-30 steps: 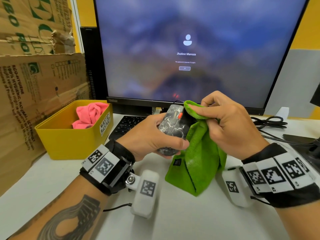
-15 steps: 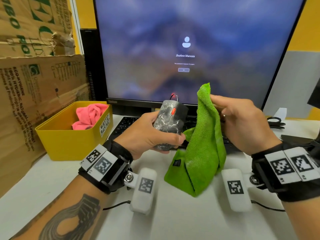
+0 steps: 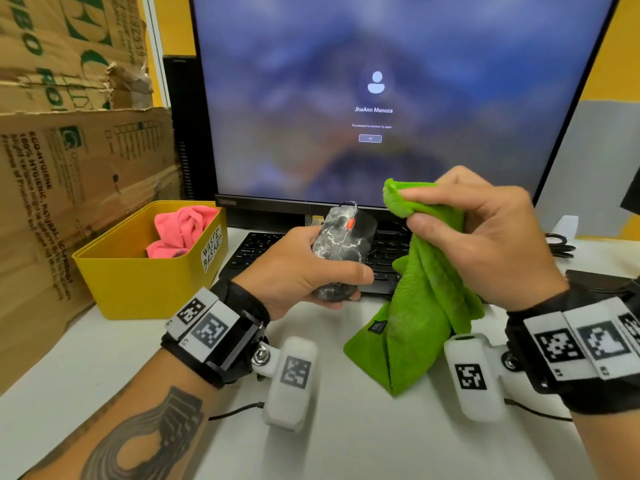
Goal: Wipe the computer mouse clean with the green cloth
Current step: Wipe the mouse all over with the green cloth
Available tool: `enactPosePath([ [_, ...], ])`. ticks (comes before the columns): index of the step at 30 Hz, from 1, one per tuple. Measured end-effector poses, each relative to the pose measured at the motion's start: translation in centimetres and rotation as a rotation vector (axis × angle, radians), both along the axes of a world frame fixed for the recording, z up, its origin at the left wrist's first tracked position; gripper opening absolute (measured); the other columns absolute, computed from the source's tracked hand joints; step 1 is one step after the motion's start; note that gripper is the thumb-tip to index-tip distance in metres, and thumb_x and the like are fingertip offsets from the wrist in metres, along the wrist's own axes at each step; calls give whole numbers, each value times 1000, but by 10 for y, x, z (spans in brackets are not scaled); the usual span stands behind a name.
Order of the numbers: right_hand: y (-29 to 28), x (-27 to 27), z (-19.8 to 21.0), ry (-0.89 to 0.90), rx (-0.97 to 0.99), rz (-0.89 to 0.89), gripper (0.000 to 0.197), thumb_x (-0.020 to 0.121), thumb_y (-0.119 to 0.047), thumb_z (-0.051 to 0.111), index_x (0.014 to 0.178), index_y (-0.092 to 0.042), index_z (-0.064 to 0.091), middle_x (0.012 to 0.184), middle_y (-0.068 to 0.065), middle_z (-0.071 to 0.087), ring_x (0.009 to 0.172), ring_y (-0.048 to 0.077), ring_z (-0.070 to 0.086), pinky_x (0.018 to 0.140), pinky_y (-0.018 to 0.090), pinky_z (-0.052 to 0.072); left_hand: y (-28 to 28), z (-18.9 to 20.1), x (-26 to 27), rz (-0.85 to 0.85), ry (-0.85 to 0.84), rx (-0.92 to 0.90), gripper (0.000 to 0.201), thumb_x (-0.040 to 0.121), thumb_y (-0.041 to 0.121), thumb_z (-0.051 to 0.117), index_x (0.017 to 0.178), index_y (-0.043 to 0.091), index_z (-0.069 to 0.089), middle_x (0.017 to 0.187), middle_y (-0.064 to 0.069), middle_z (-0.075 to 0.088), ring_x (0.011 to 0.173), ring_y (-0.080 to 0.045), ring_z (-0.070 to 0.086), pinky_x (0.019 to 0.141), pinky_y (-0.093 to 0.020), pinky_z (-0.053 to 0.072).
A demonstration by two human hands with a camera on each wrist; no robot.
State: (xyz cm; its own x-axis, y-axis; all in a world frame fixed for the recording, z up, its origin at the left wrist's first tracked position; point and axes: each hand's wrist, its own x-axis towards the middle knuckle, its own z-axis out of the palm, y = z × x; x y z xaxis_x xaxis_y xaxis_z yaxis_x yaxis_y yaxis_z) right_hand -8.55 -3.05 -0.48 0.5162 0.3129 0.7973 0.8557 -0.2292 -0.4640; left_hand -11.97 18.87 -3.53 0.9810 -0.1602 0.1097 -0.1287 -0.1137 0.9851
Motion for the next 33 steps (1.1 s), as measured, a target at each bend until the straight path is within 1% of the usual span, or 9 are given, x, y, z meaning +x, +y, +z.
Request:
enactPosePath([
  [3, 11, -3, -9, 1, -144, 54, 36, 88, -5, 69, 118, -25, 74, 90, 12, 55, 84, 12, 59, 82, 15, 43, -1, 1, -1, -23, 4, 10, 38, 82, 3, 84, 115, 2, 66, 89, -9, 75, 71, -22, 73, 54, -26, 54],
  [7, 15, 2, -19, 72, -329, 141, 36, 95, -7, 65, 121, -31, 74, 96, 7, 50, 91, 17, 58, 88, 20, 47, -1, 2, -3, -68, -25, -9, 44, 72, 11, 87, 111, 11, 68, 91, -11, 77, 74, -24, 71, 54, -26, 54],
  [9, 12, 7, -20, 109, -325, 136, 39, 96, -5, 66, 120, -35, 74, 96, 7, 50, 91, 19, 58, 89, 25, 48, -2, 2, -5, -75, -36, -5, 46, 69, 14, 86, 111, 14, 67, 91, -11, 76, 73, -24, 71, 55, -27, 54],
  [14, 4, 17, -20, 75, -229, 34, 41, 95, -8, 65, 115, -44, 72, 92, 10, 51, 86, 20, 57, 82, 25, 45, -4, 2, -6, -106, -58, 24, 42, 69, 9, 89, 104, 14, 66, 90, -13, 74, 72, -26, 68, 55, -29, 54],
  [21, 16, 4, -22, 106, -293, 197, 39, 93, 0, 65, 114, -32, 77, 97, 7, 53, 91, 18, 59, 86, 21, 47, -1, 2, -4, -30, -55, 0, 53, 74, -1, 87, 121, 5, 62, 91, -8, 75, 74, -19, 73, 58, -28, 56],
  [24, 12, 10, -22, 113, -263, 149, 44, 93, -7, 65, 113, -45, 73, 94, 6, 51, 87, 18, 58, 84, 21, 45, -3, 2, -5, -41, -54, 12, 60, 70, 0, 92, 122, 9, 62, 90, -6, 77, 74, -18, 72, 58, -29, 56],
  [27, 2, 18, -22, 80, -199, 29, 50, 95, -5, 65, 112, -51, 70, 92, 10, 51, 86, 21, 57, 81, 26, 46, -5, 1, -6, -64, -53, 33, 51, 73, -1, 89, 115, 13, 63, 87, -6, 76, 71, -20, 67, 57, -28, 55],
  [30, 3, 17, -23, 72, -208, 40, 46, 96, -4, 65, 115, -46, 72, 94, 14, 51, 88, 24, 58, 83, 34, 49, -5, 1, -5, -61, -57, 34, 52, 73, -1, 89, 116, 13, 63, 87, -7, 76, 71, -22, 67, 57, -28, 55],
  [33, 13, 9, -24, 99, -254, 151, 40, 94, -9, 62, 115, -41, 74, 97, 9, 51, 91, 19, 59, 86, 27, 50, -3, 2, -4, -51, -62, 24, 54, 73, -3, 88, 119, 11, 63, 85, -5, 75, 70, -19, 68, 55, -27, 54],
])
